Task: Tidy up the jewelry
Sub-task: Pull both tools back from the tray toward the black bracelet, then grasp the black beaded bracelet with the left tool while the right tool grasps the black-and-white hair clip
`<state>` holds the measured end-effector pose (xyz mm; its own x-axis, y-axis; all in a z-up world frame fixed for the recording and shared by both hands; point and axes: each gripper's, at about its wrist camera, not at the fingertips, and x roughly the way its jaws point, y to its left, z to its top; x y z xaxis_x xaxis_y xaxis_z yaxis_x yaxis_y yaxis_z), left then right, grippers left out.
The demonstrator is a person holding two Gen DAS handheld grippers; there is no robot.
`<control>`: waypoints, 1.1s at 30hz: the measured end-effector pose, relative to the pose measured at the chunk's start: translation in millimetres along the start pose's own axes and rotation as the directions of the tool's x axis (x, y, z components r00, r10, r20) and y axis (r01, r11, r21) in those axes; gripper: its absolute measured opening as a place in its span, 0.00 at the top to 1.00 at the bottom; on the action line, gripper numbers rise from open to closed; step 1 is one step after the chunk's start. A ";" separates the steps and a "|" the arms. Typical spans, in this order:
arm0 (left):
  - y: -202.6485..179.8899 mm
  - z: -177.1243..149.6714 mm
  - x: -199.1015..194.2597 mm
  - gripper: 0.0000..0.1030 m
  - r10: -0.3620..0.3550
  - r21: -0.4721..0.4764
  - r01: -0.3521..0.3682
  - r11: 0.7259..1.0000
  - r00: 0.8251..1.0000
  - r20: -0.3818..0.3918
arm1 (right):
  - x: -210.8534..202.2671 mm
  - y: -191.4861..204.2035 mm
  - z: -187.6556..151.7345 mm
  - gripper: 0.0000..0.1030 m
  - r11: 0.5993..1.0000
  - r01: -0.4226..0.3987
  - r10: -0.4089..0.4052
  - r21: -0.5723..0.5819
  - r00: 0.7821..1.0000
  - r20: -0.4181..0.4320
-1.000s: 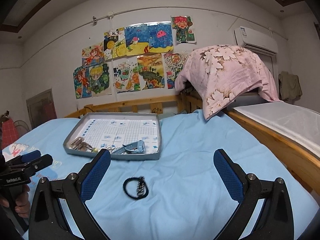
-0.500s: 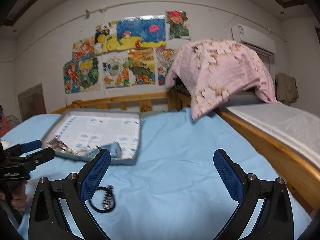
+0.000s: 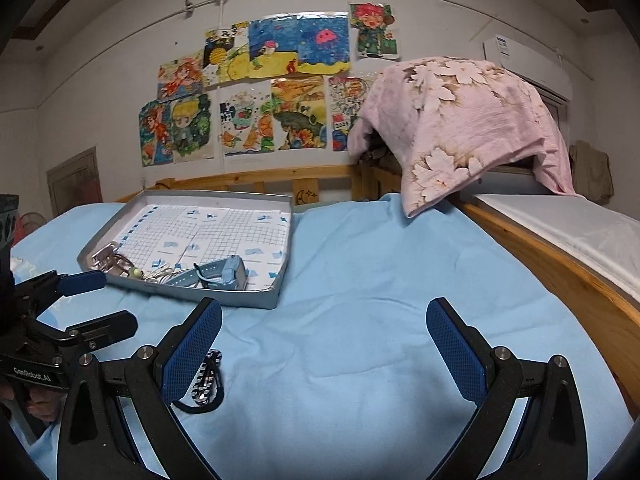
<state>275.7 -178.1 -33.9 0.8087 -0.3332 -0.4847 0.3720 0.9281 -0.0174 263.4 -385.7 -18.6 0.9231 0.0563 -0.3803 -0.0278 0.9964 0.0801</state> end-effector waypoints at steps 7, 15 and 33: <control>5.2 -4.8 7.0 0.16 -0.038 -0.025 0.037 0.999 0.999 -0.028 | 3.2 -0.8 -5.3 0.06 1.000 -0.017 0.017 -0.003 1.000 -0.014; 4.5 -15.4 30.0 0.47 -0.196 -0.045 0.192 0.980 0.972 -0.133 | 13.5 -3.1 -11.7 0.24 0.998 -0.062 0.063 0.008 0.996 -0.058; 2.3 -27.0 55.3 0.94 -0.248 -0.096 0.230 0.968 0.931 -0.266 | 28.2 15.8 -22.1 0.35 0.987 -0.146 0.136 -0.060 0.980 -0.144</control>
<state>309.0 -189.9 -84.4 0.5397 -0.4964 -0.6799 0.5027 0.8379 -0.2127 280.5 -367.0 -48.5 0.8457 0.2000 -0.4947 -0.1851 0.9795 0.0796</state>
